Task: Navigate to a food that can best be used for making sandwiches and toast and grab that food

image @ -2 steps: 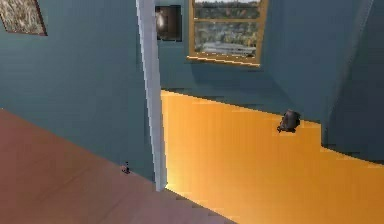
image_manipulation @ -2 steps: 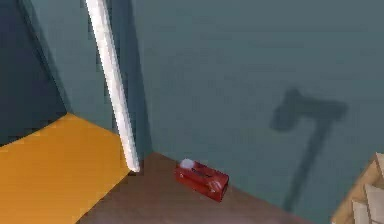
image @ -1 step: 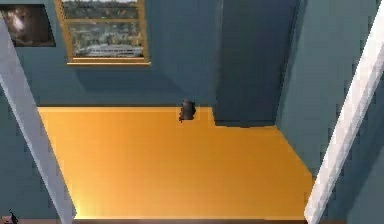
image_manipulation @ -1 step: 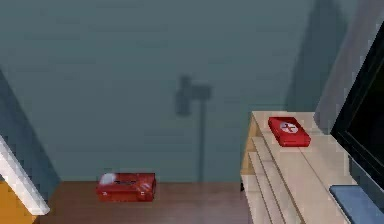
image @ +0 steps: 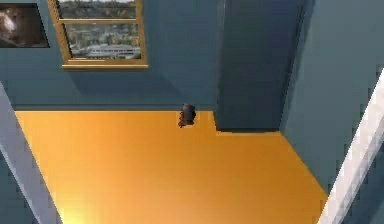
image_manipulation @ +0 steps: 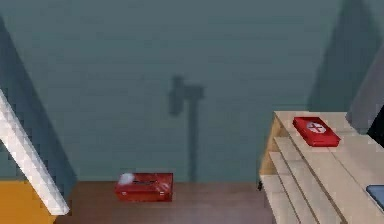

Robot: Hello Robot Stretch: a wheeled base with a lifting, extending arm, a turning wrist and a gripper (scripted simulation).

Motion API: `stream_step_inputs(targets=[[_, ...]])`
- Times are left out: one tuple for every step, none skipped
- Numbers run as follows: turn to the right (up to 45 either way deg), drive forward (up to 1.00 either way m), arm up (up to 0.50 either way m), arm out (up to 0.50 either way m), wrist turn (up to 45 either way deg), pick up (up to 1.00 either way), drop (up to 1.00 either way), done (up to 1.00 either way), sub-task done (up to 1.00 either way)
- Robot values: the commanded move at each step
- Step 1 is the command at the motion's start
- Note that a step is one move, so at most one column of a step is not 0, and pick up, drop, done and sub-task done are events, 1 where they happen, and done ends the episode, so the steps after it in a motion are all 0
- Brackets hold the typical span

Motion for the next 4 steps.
stream_step_inputs(targets=[[-12.0,0.00,0.00,0.00,0.0,0.00,0.00,0.00,0.00],[0.0,1.00,0.00,0.00,0.0,0.00,0.00,0.00,0.00],[0.0,0.35,0.00,0.00,0.0,0.00,0.00,0.00,0.00],[-27.0,0.00,0.00,0.00,0.0,0.00,0.00,0.00,0.00]])
